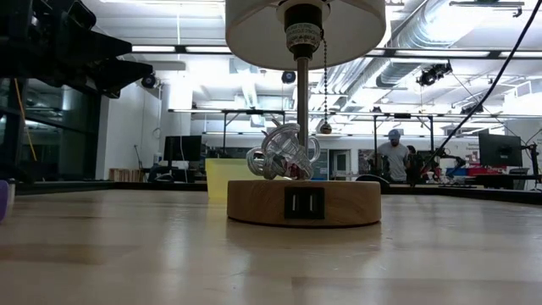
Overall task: Pick & Place Office items
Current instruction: Put the bottom red charger adapter into the yellow bin
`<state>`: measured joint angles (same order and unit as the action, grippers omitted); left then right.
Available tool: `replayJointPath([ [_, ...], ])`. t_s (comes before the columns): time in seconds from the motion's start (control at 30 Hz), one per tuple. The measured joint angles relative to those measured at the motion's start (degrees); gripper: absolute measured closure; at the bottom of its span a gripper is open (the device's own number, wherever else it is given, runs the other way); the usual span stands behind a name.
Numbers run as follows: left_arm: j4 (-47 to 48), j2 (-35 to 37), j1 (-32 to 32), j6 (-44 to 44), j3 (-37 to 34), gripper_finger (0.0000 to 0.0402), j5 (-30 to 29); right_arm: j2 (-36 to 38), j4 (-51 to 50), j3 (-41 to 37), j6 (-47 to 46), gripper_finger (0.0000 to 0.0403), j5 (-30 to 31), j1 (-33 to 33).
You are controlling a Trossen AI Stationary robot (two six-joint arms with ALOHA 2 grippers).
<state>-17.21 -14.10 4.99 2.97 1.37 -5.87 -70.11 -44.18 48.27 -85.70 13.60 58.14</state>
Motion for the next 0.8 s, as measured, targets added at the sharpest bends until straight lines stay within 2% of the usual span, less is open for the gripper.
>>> replayJointPath([
  [0.13, 0.0, 0.0, 0.0, 0.0, 0.0, 0.0109, 0.0, 1.4, -4.8, 0.0, -1.0, 0.0076, 5.2, -1.3],
  [0.23, 0.0, 0.0, 0.0, 0.0, 0.0, 0.0109, 0.0, 3.0, -8.8, 0.0, -2.6, 0.0076, 13.0, -1.6],
  [0.3, 0.0, 0.0, 0.0, 0.0, 0.0, 0.0109, 0.0, 4.6, -10.1, 0.0, -0.8, 0.0076, 18.4, -1.5],
  [0.43, 0.0, 0.0, 0.0, 0.0, 0.0, 0.0109, 0.0, 8.5, -11.6, 0.0, 4.9, 0.0076, 24.6, -2.0],
  [0.63, 0.0, 0.0, 0.0, 0.0, 0.0, 0.0109, 0.0, 13.6, -12.9, 0.0, 13.2, 0.0076, 28.3, -6.4],
  [0.8, 0.0, 0.0, 0.0, 0.0, 0.0, 0.0109, 0.0, 16.8, -12.4, 0.0, 23.4, 0.0076, 28.2, -15.4],
])
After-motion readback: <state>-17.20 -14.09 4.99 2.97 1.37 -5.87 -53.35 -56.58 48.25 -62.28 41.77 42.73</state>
